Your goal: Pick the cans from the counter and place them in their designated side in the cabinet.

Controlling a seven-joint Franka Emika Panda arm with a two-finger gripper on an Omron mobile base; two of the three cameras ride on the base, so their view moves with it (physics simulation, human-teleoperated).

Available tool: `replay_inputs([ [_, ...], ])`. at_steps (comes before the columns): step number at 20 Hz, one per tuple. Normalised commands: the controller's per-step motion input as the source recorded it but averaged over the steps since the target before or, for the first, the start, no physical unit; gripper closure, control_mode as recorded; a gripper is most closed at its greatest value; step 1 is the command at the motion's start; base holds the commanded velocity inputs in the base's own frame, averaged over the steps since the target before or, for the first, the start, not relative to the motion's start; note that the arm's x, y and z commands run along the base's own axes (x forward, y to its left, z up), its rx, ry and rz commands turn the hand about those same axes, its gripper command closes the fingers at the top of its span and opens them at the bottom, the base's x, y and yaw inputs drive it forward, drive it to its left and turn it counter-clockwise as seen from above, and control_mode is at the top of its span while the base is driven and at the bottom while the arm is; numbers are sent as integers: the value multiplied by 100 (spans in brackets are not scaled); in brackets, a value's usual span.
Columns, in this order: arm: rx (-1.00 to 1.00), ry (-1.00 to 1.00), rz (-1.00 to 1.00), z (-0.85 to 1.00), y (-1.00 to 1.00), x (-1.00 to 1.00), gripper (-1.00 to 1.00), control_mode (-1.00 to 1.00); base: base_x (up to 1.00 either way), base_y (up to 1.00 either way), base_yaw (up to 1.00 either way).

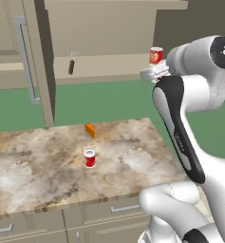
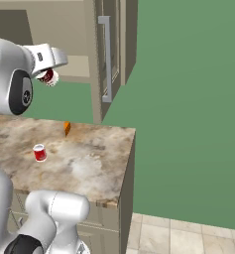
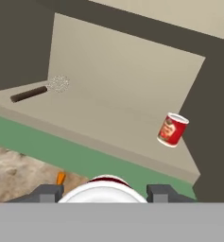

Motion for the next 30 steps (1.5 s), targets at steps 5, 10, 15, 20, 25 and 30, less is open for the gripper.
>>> replay_inputs([
  [5,0,-1,0,5,-9,33,100,-100,0,0,0],
  [10,0,-2,0,10,-9,29,100,-100,0,0,0],
  [15,0,-2,0,12,-7,22,100,-100,0,0,0],
  [20,0,0,-1,3,-10,22,100,-100,0,0,0],
  [25,0,0,-1,0,-9,21,100,-100,0,0,0],
  [30,0,0,-1,0,-7,20,100,-100,0,0,0],
])
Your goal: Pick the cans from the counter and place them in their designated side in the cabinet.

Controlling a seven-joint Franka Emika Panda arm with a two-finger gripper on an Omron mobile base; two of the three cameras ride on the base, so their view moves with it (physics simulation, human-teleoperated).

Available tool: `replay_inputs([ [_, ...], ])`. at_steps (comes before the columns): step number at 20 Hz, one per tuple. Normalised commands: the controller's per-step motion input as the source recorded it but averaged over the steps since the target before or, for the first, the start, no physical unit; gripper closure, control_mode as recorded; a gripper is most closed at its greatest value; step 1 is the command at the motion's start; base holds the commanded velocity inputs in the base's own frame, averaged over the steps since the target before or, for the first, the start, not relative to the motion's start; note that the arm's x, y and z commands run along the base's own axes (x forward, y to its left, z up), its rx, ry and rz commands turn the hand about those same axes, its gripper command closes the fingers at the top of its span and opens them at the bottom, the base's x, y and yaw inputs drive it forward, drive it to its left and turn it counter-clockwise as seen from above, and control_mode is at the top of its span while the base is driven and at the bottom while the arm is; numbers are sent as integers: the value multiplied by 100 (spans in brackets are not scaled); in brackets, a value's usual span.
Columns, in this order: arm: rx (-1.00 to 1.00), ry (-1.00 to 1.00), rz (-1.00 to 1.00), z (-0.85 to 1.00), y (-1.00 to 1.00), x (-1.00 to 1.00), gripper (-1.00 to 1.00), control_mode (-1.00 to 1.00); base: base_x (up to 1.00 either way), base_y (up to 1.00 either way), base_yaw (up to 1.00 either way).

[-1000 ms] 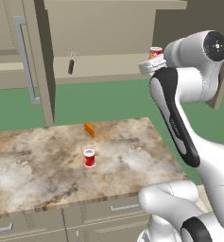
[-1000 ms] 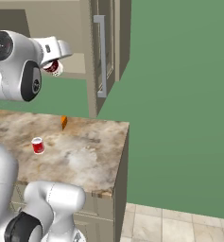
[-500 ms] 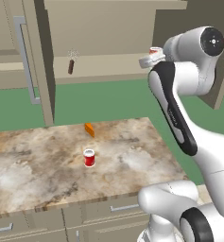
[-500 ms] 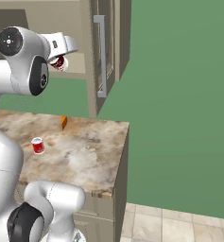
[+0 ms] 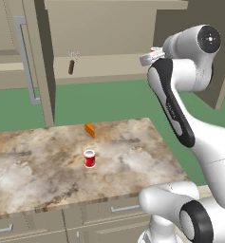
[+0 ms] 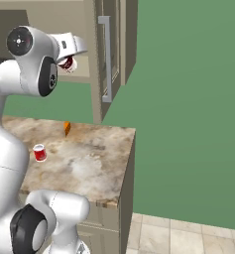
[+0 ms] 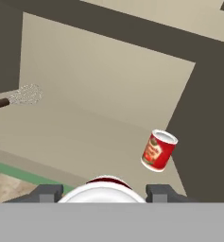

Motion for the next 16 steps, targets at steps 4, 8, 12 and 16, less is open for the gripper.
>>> replay_inputs([
  [4,0,0,-1,-1,-3,19,100,-100,0,0,0],
  [8,0,0,0,-3,-4,19,100,-100,0,0,0],
  [12,0,0,0,-6,-2,18,100,-100,0,0,0],
  [16,0,1,0,-13,0,21,100,-100,0,0,0],
])
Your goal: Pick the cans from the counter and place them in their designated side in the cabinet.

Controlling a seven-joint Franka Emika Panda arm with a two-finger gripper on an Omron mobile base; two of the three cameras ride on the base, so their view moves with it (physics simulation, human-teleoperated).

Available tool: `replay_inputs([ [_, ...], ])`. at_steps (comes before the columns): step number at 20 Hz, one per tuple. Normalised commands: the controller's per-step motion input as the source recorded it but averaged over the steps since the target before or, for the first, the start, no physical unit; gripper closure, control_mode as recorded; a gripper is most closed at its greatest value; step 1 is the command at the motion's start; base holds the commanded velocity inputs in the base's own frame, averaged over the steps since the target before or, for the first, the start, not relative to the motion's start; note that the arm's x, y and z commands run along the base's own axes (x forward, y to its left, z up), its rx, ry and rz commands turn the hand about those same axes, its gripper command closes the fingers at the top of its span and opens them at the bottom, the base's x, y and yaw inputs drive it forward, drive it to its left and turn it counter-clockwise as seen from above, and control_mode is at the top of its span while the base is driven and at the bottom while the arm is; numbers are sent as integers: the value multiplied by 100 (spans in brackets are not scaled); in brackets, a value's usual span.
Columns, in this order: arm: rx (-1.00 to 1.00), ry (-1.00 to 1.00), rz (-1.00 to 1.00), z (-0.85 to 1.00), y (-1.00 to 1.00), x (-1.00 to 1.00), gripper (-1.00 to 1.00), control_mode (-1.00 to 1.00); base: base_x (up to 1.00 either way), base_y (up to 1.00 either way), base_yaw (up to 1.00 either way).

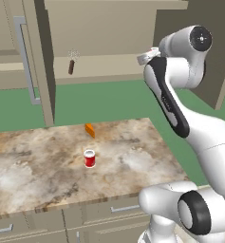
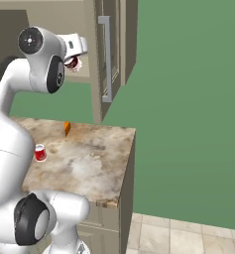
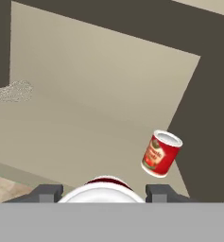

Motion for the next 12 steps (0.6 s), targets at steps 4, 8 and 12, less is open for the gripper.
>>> replay_inputs([
  [4,0,2,0,-13,0,22,100,-100,0,0,0],
  [8,0,1,0,-7,0,22,100,-100,0,0,0],
  [12,0,2,0,-4,-1,23,100,-100,0,0,0],
])
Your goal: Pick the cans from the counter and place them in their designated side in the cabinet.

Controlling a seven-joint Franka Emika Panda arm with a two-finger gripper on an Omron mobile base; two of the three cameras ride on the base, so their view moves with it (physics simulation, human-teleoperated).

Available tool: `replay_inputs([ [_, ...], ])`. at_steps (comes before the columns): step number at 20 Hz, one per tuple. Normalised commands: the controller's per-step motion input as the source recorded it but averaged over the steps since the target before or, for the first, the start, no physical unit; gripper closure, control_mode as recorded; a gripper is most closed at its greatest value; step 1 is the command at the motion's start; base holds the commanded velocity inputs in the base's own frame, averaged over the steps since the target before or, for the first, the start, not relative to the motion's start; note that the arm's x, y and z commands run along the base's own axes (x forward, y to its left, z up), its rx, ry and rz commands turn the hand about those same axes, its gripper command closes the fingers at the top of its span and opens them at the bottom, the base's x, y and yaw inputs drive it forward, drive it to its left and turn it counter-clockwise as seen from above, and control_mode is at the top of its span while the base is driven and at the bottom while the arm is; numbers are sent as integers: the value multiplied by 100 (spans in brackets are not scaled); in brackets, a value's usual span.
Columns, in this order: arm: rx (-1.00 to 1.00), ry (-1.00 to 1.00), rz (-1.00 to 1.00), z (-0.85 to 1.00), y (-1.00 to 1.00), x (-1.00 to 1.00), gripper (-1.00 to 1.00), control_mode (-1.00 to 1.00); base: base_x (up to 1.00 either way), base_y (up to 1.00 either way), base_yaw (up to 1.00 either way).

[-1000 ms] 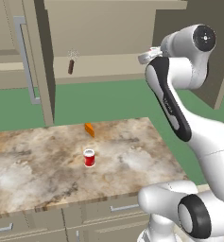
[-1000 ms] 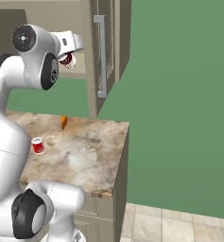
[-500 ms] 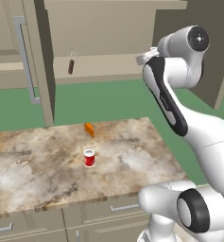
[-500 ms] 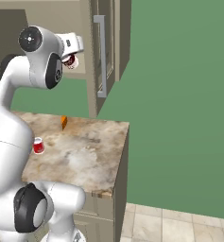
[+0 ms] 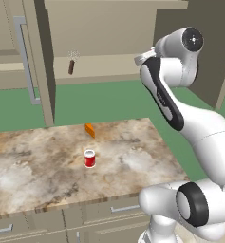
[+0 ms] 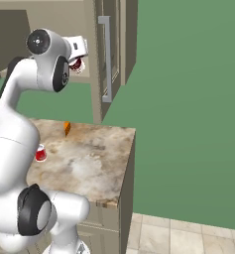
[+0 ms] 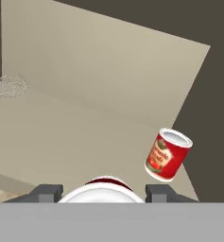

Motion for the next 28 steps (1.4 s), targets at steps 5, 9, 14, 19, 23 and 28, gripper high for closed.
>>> replay_inputs([
  [5,0,4,0,-6,-3,24,100,-100,0,0,0],
  [9,0,4,0,-5,-8,25,100,-100,0,0,0],
  [14,0,3,0,-3,-7,26,100,-100,0,0,0],
  [19,0,2,0,-5,-4,29,100,-100,0,0,0],
  [23,0,2,0,-8,-2,32,100,-100,0,0,0],
  [28,0,2,0,-5,-1,31,100,-100,0,0,0],
])
